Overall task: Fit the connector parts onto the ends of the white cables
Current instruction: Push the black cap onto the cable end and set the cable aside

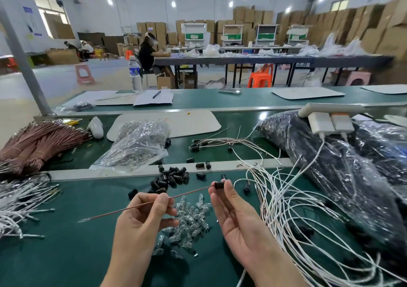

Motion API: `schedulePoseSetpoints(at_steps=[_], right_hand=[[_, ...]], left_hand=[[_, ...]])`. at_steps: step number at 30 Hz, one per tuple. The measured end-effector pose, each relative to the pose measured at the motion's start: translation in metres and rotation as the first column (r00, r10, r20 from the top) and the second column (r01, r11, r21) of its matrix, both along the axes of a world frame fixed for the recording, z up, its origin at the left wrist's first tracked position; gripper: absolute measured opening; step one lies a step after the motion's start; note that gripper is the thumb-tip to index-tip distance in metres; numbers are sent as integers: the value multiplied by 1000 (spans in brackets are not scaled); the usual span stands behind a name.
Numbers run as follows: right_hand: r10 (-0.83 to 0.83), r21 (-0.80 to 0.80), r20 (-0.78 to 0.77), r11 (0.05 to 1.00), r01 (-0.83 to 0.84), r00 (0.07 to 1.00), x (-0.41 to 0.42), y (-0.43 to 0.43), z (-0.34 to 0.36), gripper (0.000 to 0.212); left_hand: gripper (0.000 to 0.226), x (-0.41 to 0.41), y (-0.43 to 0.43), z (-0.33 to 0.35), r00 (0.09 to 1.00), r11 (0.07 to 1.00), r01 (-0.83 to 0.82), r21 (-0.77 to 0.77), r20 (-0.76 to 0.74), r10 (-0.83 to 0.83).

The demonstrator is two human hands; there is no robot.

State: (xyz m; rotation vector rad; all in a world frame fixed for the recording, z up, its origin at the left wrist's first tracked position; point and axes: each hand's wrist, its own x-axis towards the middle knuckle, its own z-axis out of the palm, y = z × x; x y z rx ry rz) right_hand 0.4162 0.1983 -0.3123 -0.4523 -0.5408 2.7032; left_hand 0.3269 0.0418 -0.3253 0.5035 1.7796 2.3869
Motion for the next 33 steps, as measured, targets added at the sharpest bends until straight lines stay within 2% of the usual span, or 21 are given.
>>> schedulePoseSetpoints(at_steps=[8, 14, 18, 21, 26, 28, 30, 33], right_hand=[[-17, 16, 15, 1000, 17, 1000, -1, -2, 0, 19], [32, 141, 45, 989, -38, 998, -4, -11, -1, 18], [38, 88, -2, 995, -38, 999, -2, -15, 1, 33], [39, 57, -54, 998, -36, 998, 0, -17, 3, 35], [93, 200, -19, 976, -88, 995, -6, -30, -1, 34], [81, 266, -2, 961, -78, 997, -8, -32, -2, 33], [26, 309, 1, 951, -25, 1000, -7, -27, -1, 32], [-74, 284, -35, 955, 81, 997, 0, -11, 1, 33]], left_hand=[[18, -3, -3, -3, 998, 999, 42, -27, -38, -43], [22, -2, -4, -3, 996, 997, 50, -59, -67, -54], [21, -4, -5, 0, 998, 996, 55, 67, 31, -57], [17, -2, -3, 2, 990, 991, 75, 115, 113, -88], [25, 10, 4, 3, 992, 994, 112, -1, 51, -112], [26, 14, 8, 3, 992, 993, 118, -3, 45, -118], [27, 12, 7, 1, 991, 995, 99, 27, 90, -101], [27, 2, -2, 0, 971, 993, 53, 105, 225, -76]])
